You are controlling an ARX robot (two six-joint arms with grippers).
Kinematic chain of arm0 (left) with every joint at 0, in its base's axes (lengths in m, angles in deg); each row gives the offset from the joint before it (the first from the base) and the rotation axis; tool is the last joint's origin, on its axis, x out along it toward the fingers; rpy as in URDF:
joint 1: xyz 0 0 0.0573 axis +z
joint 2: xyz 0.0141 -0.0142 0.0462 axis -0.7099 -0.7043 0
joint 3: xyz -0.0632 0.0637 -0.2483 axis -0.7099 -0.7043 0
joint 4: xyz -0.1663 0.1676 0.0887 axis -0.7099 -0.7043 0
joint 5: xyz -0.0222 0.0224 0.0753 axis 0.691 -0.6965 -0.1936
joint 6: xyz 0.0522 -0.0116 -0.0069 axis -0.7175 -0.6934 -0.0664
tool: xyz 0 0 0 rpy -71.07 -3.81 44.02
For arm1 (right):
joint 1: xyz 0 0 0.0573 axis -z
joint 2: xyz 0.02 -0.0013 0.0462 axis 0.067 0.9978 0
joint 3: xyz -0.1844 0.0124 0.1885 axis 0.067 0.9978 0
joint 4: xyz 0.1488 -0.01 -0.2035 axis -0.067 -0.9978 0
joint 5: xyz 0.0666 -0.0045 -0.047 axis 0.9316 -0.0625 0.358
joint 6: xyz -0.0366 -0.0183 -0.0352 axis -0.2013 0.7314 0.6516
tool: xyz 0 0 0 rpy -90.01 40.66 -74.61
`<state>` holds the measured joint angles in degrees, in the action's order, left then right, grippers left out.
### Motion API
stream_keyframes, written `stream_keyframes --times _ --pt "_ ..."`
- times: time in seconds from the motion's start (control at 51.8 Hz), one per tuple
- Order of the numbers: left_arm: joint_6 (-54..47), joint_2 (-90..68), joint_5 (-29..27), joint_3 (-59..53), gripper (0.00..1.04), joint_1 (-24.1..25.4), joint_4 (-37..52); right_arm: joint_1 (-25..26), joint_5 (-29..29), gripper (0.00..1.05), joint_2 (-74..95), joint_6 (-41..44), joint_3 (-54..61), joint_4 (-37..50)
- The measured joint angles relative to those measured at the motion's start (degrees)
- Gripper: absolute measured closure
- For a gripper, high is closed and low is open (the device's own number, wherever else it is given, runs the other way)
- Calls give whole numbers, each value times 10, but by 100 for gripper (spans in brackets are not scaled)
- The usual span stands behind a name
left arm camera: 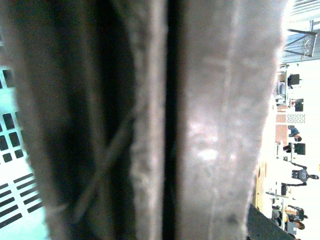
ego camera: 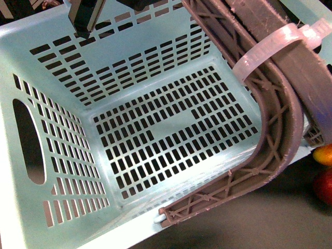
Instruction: Pick apple with right arm and hold basket with left
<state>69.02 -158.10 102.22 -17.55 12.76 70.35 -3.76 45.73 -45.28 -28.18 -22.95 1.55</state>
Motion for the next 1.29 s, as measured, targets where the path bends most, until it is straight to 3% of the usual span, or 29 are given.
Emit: stream_keyframes --times 0.251,0.29,0.348,0.444,0.58,0.657,0.792,1.005,1.295 --pt "-4 0 -2 0 77 0 0 0 0 9 0 0 0 0" --pt "-4 0 -2 0 77 0 0 -2 -16 9 12 -7 -7 -22" --pt "-4 0 -2 0 77 0 0 9 -49 9 85 -22 -57 -139" --pt "-4 0 -2 0 77 0 0 66 -9 9 197 -17 -84 -195" --pt "-4 0 0 0 77 -1 0 175 51 9 390 42 -85 -62" --pt "-6 0 -2 0 77 -1 0 196 52 9 460 68 -88 -2" --pt "-5 0 -2 0 77 0 0 238 53 9 720 154 -112 205" --pt "-5 0 -2 0 77 0 0 234 64 9 1024 221 -166 341" --pt "-5 0 -1 0 77 -1 0 194 41 9 1190 235 -230 366"
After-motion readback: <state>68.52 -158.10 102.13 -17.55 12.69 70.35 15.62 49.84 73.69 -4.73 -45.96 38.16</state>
